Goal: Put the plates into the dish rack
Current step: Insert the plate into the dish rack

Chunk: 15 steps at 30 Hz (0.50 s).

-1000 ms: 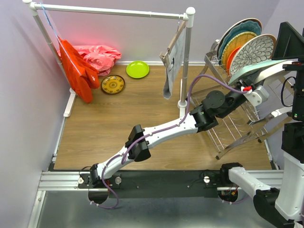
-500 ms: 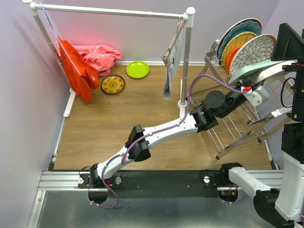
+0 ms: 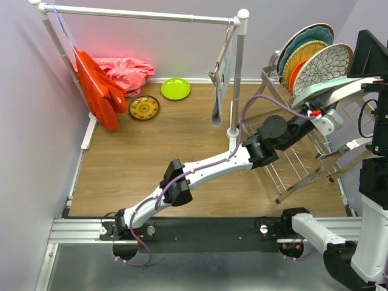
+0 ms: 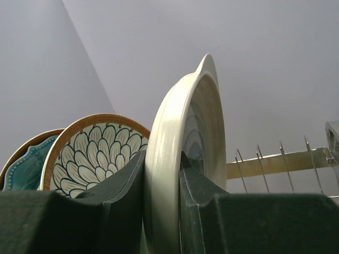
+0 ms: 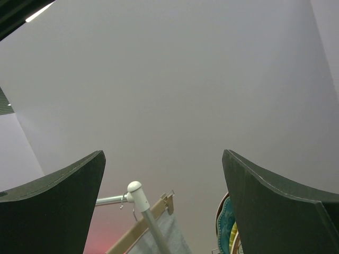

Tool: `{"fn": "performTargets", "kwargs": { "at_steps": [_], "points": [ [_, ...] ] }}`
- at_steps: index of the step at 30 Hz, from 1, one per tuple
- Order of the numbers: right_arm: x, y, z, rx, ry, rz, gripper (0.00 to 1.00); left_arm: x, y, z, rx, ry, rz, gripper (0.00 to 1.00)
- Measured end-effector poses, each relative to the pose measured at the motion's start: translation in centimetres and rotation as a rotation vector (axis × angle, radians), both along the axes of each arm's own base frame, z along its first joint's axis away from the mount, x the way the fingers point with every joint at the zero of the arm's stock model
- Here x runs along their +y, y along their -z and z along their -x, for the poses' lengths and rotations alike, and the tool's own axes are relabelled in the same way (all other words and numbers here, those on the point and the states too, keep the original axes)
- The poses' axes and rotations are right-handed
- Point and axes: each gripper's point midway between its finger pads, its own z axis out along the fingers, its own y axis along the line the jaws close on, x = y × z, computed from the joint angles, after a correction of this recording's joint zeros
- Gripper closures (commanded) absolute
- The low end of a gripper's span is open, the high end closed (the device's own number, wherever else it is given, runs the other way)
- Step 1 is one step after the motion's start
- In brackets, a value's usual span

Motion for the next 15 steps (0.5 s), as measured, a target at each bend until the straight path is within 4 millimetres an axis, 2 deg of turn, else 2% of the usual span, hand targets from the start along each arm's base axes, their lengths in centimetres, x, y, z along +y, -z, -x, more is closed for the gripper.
{"fn": "performTargets", "kwargs": {
  "at_steps": [15],
  "points": [
    [-0.28,0.20,-0.10,0.005,0.013,-0.009,0.00,-0.16,0.20,0.09,0.030,0.022,0.013,0.60]
  ]
}}
